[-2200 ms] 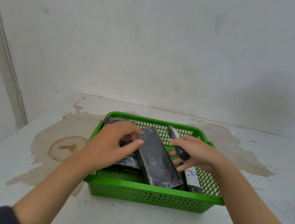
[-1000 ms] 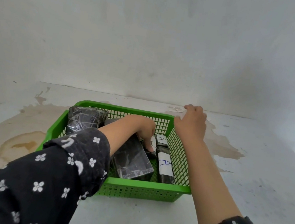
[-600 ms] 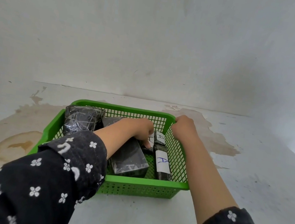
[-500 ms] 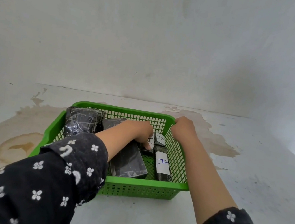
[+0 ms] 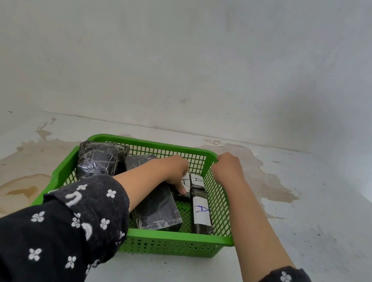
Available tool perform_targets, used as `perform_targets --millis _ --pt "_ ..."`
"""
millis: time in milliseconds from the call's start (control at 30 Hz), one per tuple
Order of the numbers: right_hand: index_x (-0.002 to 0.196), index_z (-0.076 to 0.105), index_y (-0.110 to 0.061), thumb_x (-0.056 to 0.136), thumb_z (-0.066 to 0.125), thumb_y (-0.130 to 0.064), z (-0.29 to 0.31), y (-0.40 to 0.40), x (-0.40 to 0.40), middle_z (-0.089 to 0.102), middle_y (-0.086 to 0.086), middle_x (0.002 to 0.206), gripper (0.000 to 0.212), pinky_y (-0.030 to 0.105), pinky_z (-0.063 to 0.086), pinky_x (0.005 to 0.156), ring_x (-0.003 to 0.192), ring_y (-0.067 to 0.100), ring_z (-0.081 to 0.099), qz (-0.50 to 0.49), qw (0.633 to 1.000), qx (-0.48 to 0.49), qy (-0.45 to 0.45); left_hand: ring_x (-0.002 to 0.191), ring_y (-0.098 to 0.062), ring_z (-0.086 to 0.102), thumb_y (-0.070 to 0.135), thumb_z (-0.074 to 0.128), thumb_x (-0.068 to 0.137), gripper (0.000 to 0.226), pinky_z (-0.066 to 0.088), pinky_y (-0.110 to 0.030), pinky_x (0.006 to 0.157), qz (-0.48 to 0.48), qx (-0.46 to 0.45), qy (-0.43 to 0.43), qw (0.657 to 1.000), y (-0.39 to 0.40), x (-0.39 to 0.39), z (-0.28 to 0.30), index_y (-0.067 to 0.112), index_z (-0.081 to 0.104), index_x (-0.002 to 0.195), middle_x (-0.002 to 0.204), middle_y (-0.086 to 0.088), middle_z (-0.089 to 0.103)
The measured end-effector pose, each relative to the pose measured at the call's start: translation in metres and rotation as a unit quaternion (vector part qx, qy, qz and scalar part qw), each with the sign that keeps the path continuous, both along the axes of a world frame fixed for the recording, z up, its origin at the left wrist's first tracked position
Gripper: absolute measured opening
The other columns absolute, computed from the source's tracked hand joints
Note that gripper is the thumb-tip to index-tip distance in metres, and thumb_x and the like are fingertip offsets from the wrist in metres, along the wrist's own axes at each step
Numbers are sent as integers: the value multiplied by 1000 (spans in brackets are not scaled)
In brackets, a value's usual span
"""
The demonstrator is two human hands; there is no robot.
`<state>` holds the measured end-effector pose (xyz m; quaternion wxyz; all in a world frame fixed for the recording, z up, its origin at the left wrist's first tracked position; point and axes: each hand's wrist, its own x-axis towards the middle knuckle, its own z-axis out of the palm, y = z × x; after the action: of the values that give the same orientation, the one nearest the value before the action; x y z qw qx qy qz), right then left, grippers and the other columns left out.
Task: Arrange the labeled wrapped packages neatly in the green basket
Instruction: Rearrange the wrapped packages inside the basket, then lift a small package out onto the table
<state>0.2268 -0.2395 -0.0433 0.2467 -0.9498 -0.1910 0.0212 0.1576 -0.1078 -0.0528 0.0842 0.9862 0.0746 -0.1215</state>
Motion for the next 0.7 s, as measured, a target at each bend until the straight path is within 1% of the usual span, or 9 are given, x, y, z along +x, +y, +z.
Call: perform_targets --millis 133,200,267,333,400,500,567,633,700 --pt "70 45 -5 80 43 2 0 0 -1 42 6 67 13 24 28 45 65 25 45 -3 1000 2 -2 85 -20 36 44 72 76 44 33 -31 74 -5 0 6 1000 1 1 -2 16 40 89 96 -3 42" --pt "67 43 -6 80 42 2 -1 0 -1 45 7 70 16 24 28 44 65 25 46 -4 1000 9 -1 89 -21 43 47 69 78 43 37 -33 78 -6 7 15 1000 1 1 -2 13 46 92 101 -4 49" --pt "72 47 -4 80 42 3 -2 0 -1 50 11 78 12 24 29 44 68 26 48 0 1000 17 -3 105 -24 52 49 66 80 54 43 -37 89 -7 28 27 999 -2 -2 0 7 54 111 121 -5 56" --pt "75 50 -3 81 44 3 -1 1 -3 52 12 82 10 24 31 45 67 25 50 2 1000 19 -7 125 -28 45 48 66 80 71 41 -42 99 -5 37 27 999 -6 -8 5 12 42 137 141 -8 46" --pt "70 48 -5 82 46 1 -1 1 -4 53 12 83 13 24 30 44 64 23 50 -2 1000 20 -5 132 -28 38 39 66 83 75 38 -41 104 -16 34 1 999 -12 -13 15 13 32 144 148 -9 38" --pt "84 55 -3 85 50 -7 -1 2 -4 57 14 89 6 25 35 50 71 25 53 -3 1000 31 -3 118 -27 50 8 47 90 40 44 -38 95 -34 8 -73 997 -13 -26 40 13 51 130 135 -12 52" --pt "89 59 -1 85 50 -10 0 1 -5 56 10 83 13 25 36 49 65 22 53 2 999 44 -1 106 -23 55 3 39 89 35 47 -38 89 -17 5 -124 992 -5 -44 59 16 60 114 123 -7 59" --pt "80 57 -3 85 51 -11 1 1 -7 53 5 72 11 24 34 44 56 15 47 12 999 50 1 101 -17 53 17 42 92 27 44 -34 86 8 28 -166 986 10 -71 72 21 59 113 122 -4 59" --pt "69 49 -7 85 51 -12 1 0 -8 48 2 65 17 23 32 42 54 13 45 10 998 57 -1 109 -20 50 46 46 90 38 40 -39 91 61 96 -167 979 33 -101 76 26 54 122 128 -3 54"
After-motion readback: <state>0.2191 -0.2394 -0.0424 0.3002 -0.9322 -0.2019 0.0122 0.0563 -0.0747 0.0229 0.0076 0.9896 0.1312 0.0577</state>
